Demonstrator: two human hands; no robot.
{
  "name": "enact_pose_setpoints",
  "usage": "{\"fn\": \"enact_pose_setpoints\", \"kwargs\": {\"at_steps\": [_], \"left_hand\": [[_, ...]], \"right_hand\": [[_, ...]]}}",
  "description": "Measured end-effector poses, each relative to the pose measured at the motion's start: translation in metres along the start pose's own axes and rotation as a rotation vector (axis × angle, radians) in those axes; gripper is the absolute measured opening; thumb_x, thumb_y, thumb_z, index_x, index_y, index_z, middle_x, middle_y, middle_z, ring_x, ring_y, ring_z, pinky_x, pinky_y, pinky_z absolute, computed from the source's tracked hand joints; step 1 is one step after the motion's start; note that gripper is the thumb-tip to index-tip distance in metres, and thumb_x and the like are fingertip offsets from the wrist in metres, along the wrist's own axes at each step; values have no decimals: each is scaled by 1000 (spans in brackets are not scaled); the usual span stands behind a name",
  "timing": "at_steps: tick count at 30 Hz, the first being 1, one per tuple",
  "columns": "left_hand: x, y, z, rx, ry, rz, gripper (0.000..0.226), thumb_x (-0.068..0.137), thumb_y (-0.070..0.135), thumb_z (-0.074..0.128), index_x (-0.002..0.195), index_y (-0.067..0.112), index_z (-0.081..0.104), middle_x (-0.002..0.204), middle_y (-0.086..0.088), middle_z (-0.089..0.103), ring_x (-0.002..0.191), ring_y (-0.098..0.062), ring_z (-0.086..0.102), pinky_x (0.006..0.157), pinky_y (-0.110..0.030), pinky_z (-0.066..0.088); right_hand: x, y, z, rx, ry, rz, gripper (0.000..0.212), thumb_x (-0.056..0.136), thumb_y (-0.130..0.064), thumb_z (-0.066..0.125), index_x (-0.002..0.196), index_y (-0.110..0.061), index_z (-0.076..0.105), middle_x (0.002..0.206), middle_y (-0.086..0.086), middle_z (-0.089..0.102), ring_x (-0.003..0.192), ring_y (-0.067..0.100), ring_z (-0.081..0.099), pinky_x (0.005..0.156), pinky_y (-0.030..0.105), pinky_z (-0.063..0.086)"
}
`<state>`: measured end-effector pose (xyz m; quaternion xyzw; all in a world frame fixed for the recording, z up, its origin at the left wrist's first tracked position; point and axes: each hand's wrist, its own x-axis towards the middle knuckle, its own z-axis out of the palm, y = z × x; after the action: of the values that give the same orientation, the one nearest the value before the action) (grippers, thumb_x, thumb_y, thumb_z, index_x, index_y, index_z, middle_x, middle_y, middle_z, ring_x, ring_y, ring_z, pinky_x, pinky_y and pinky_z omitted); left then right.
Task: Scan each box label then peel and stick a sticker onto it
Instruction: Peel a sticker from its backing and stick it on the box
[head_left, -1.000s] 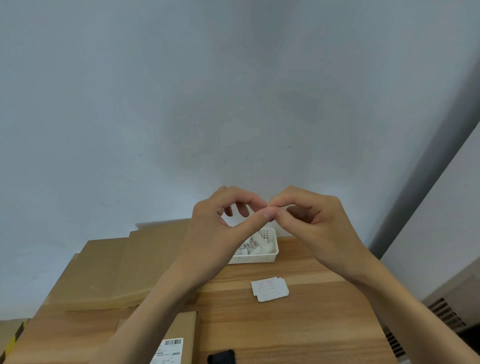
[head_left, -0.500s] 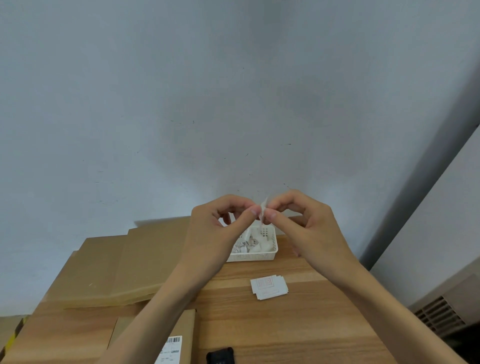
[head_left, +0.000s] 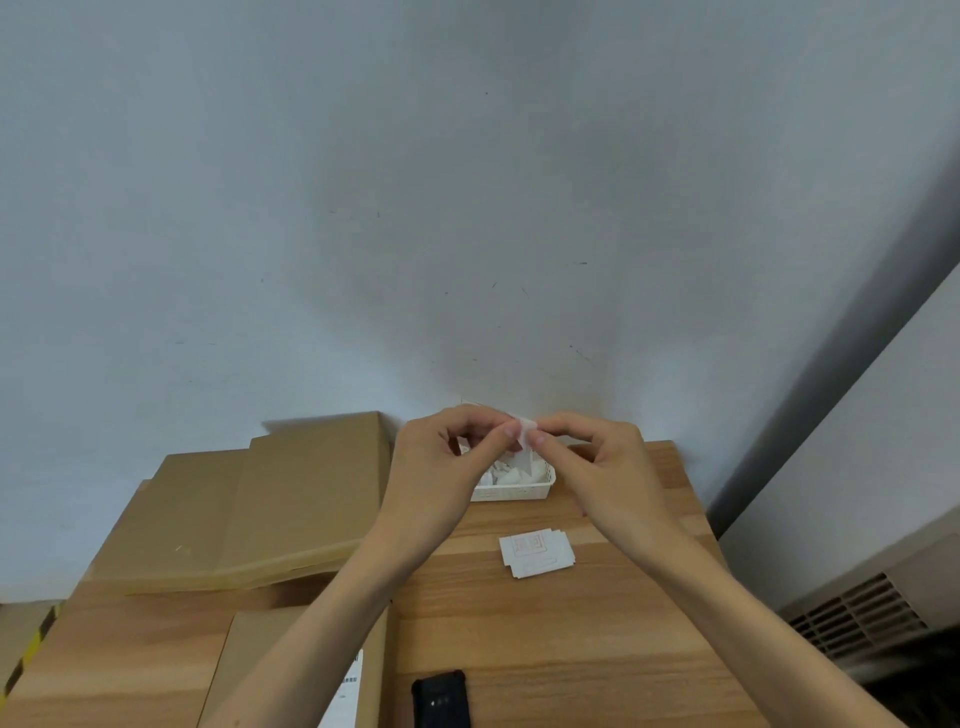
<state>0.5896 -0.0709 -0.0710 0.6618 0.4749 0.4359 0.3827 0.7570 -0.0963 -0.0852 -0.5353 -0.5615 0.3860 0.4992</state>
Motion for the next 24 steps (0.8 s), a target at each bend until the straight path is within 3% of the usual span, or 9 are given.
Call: {"fn": "enact_pose_setpoints", "kwargs": {"at_steps": [5,9,12,16,21,24], "left_hand": [[11,-25,-2,21,66,-99,9,91,19,75,83,19,79,73,11,74,63,3,56,61,-12,41],[20,-58,-12,7,124,-223,13,90,17,75,78,20,78,69,12,73,58,3,53,59,-12,40],[25,-81,-22,20,150,-298,12,90,15,75,80,17,79,66,10,72,54,2,49,55,-11,38],[35,-109,-30,36,191,-371,12,90,13,74,80,17,79,63,12,69,58,1,53,60,-16,42],[48,-137,-29,29,202,-438,11,90,14,75,81,18,79,70,10,74,64,1,62,64,-10,46],[54,-149,-23,50,180,-466,8,90,16,74,85,16,80,79,5,78,72,-1,68,67,-11,48]], "right_hand": [[21,34,-5,38,106,132,15,96,-14,65,86,-20,76,62,-18,66,50,-3,55,47,9,37],[41,76,-12,29,158,242,16,96,-10,62,88,-7,75,55,-18,62,46,-4,53,45,8,38],[58,113,-14,-20,187,325,17,96,-11,62,85,-12,76,70,-9,70,46,-4,53,43,10,37],[84,164,-10,-112,227,401,24,95,-14,64,76,-27,72,79,-10,71,68,3,60,56,19,40],[115,215,2,-257,165,504,17,94,-12,64,99,-10,79,97,-2,75,89,10,66,62,12,39],[133,234,13,-292,93,523,17,94,-11,63,94,-8,79,94,0,76,85,14,67,62,16,42]]}}
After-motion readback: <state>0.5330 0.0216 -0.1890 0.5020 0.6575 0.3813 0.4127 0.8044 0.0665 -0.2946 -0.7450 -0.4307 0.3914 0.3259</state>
